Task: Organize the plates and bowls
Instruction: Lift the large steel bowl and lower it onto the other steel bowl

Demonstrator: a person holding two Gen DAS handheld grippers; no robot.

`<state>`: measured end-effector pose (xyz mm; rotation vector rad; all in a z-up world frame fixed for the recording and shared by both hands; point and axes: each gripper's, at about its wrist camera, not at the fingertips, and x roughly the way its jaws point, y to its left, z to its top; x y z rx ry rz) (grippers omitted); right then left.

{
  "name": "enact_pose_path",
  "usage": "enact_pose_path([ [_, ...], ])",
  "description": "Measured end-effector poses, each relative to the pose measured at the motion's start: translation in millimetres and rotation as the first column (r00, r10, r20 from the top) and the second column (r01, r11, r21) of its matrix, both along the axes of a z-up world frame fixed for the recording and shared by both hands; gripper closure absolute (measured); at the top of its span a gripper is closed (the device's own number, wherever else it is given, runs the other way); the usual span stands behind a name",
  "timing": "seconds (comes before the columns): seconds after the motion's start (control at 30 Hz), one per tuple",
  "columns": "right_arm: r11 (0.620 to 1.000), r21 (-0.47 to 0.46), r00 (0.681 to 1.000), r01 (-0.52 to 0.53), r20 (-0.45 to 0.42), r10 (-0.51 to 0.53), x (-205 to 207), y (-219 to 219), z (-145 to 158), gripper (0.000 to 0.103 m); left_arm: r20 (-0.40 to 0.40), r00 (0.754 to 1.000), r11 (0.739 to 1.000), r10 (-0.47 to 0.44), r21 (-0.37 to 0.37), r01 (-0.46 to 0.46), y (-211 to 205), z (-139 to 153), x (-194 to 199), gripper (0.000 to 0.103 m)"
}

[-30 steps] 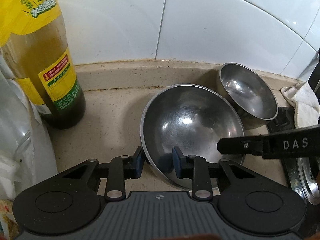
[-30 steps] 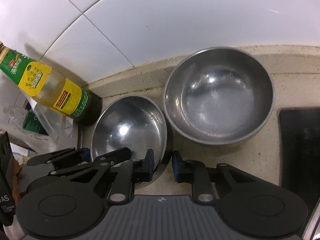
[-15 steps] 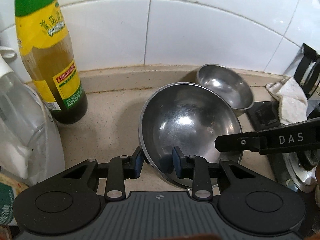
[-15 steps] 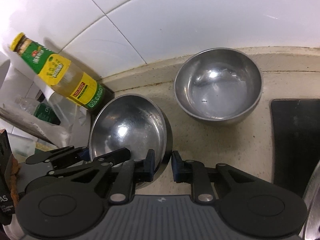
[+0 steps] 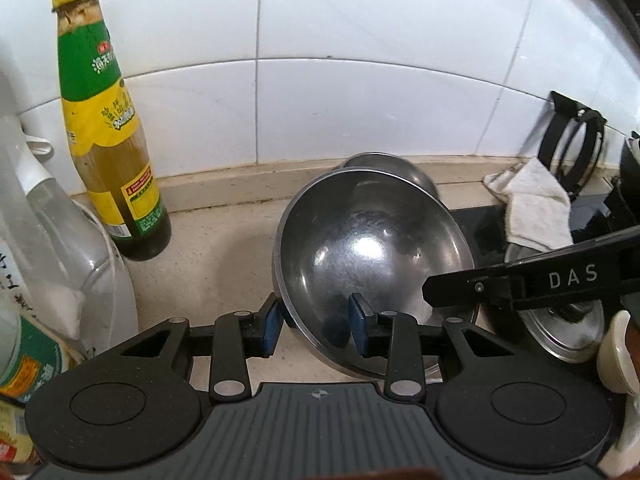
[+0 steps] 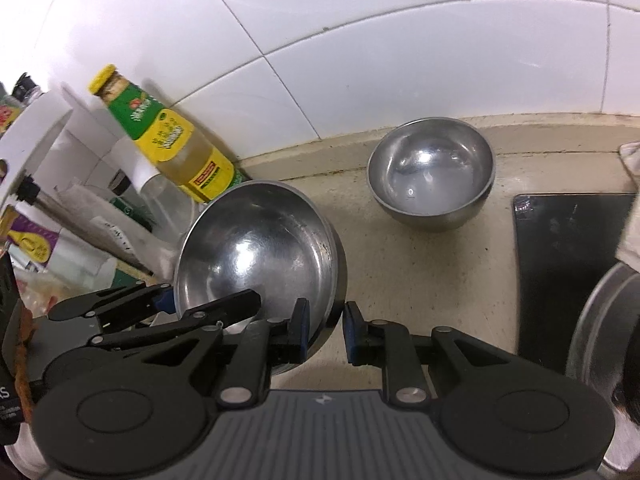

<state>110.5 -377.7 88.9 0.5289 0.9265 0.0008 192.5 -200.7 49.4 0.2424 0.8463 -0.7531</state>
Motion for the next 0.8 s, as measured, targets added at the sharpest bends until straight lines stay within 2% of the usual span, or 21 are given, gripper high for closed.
enact_pose_path([
  [0.23,1.0,-0.009,1.0,-0.006,0.014,0.006,-30.3,8.1,12.6,0.084,0.009,0.999,0.999,-0.035,-0.01,0.036,10.1,9.0,-33.0,0.06],
  [0.8,0.999,0.047,0.998,-0.027,-0.055,0.029,-92.5,21.3,-1.4,0.084,-0.031,0.993,0.994,-0.112,0.011,0.112,25.3,-2.8,-84.3,0.056],
])
